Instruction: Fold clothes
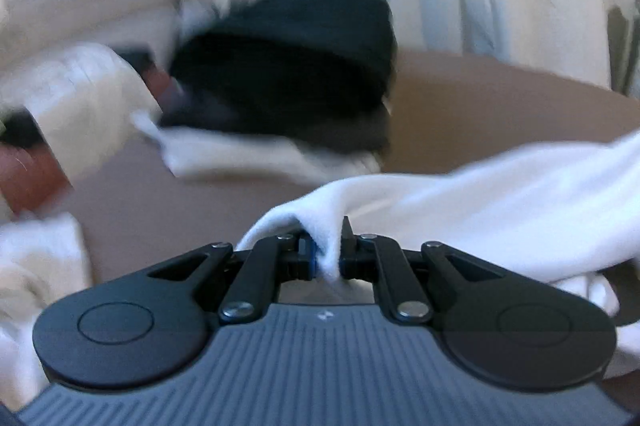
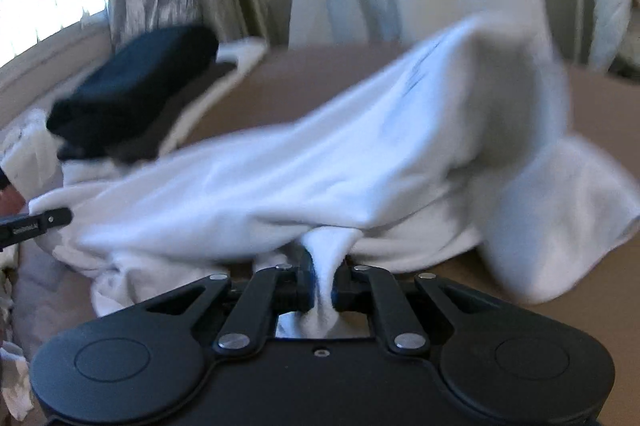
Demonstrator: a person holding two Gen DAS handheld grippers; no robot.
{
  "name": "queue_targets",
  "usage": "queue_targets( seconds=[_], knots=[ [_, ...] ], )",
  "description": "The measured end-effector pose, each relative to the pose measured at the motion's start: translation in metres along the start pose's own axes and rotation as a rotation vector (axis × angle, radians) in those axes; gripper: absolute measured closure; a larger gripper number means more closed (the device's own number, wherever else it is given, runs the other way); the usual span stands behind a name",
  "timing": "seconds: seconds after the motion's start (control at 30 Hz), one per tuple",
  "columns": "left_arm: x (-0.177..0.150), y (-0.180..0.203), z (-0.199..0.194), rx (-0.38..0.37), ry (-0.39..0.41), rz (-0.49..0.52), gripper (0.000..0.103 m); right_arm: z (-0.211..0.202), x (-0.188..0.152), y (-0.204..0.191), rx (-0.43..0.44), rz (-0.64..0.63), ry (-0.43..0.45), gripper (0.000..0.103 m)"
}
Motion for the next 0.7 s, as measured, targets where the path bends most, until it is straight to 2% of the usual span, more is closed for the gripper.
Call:
queue_targets(
  seconds=[0.1, 0.13, 0.27, 0.37, 0.4, 0.47, 0.6, 0.7],
  knots=[
    [0.024, 0.001, -0.031, 0.033, 0.124, 0.049, 0.094, -0.060, 0.022, 0.029, -0.076, -0.041, 0.103, 0.096],
    [0.029, 0.000, -0.039, 0.017, 0.142, 0.030, 0.094, -0.081, 0.027, 0.042, -0.114, -0.051, 0.125, 0.096],
    [0.042, 0.010, -0.071, -0.219, 0.137, -0.108, 0.093, -0.162, 0.042, 0.078, -0.253, -0.104, 0.191, 0.097],
    [0.033, 0.027, -0.093, -0.313, 0.067, -0.099, 0.093, -0.205, 0.035, 0.087, -0.303, -0.143, 0.165, 0.097],
    [0.025, 0.032, -0.098, -0.341, 0.027, -0.095, 0.093, -0.211, 0.030, 0.086, -0.320, -0.164, 0.130, 0.097],
    [0.000, 0.043, -0.099, -0.411, -0.119, -0.104, 0.093, -0.219, 0.005, 0.091, -0.354, -0.207, 0.036, 0.097],
    [-0.075, 0.056, -0.088, -0.501, -0.440, -0.137, 0.093, -0.218, -0.062, 0.120, -0.313, -0.168, -0.254, 0.096],
    [-0.118, 0.058, -0.081, -0.444, -0.572, -0.094, 0.093, -0.195, -0.094, 0.121, -0.183, -0.075, -0.441, 0.088]
  ],
)
Point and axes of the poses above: each gripper's, at about its wrist camera, not at the fingertips, and z roughly the way its jaws point, y to its right, x to its top, the point moved 7 cm from there along z, roughly the way its jaws point, and after that the axes turned 1 degree about -x, right-handed, at the moved point
